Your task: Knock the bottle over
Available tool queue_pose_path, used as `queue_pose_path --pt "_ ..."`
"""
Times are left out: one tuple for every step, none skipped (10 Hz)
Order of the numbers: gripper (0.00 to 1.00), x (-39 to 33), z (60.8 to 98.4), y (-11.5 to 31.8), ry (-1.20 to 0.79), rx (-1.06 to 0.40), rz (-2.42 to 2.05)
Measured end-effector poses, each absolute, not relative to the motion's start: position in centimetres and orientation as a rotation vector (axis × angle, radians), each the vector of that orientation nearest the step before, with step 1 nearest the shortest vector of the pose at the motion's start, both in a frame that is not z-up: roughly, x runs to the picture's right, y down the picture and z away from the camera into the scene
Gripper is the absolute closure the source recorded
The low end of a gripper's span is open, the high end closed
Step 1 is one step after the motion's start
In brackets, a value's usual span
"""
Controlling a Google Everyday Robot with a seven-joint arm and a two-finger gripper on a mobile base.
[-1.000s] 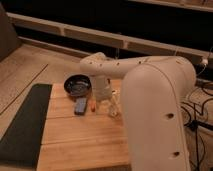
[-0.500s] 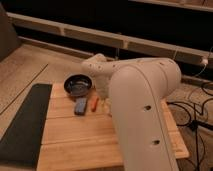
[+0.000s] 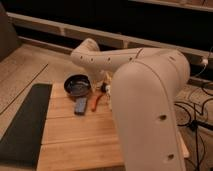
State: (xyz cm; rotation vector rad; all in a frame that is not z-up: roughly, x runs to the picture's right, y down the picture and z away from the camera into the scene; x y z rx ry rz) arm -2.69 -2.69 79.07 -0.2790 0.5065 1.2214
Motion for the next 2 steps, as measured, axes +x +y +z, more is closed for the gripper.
queue_pose_path --pt "0.35 -5.2 76.2 -4.3 0.365 -0.236 1.240" --pt "0.35 -6.4 74.7 -5.0 0.295 -0.215 1.246"
